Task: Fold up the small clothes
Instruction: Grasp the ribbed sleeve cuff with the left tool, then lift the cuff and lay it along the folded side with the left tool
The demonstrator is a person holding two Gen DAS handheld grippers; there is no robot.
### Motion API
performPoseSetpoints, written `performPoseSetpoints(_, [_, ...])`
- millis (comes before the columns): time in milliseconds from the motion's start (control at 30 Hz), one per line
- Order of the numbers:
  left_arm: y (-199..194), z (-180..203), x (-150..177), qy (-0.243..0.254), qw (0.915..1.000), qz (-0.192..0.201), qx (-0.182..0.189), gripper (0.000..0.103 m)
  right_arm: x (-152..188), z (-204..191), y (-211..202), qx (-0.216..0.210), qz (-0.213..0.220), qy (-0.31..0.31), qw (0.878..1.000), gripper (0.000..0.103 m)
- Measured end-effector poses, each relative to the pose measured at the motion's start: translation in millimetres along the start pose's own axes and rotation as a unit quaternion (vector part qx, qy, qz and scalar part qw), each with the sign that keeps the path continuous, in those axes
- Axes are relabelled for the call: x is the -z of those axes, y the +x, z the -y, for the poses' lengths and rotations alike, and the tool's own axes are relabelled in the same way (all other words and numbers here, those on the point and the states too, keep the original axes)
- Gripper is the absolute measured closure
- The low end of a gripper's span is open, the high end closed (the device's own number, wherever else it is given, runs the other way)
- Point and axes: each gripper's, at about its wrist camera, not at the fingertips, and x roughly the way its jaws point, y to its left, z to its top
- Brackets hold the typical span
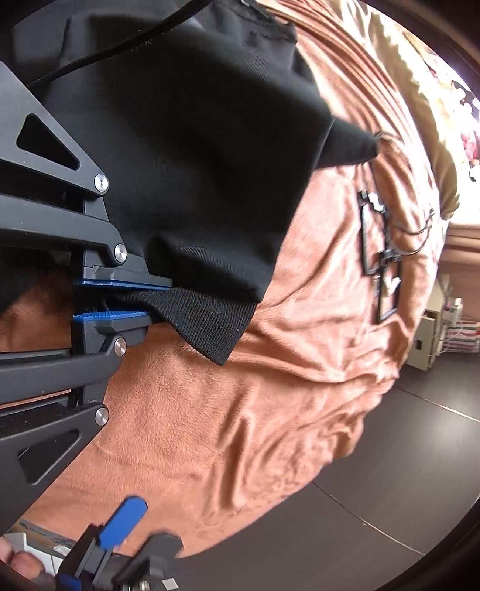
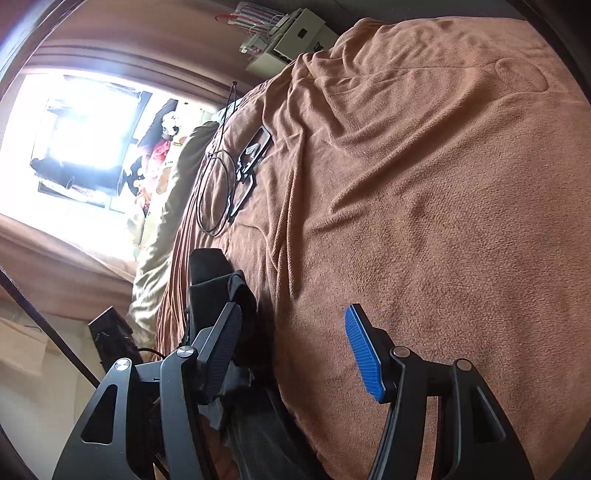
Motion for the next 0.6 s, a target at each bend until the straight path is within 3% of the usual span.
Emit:
performPoseSetpoints(267, [-63,-40,-6,-0.015,0.9987,0.043,-0.022,0.094,17,-24,30,-0.009,-0.027,-0.033,0.999,0.046])
performPoseSetpoints(600, [-141,-122,4,-0.057,0.9924,0.087,-0.066,0.094,35,-51,87,-0.032,-0.071,-0.066,0.995,0.046])
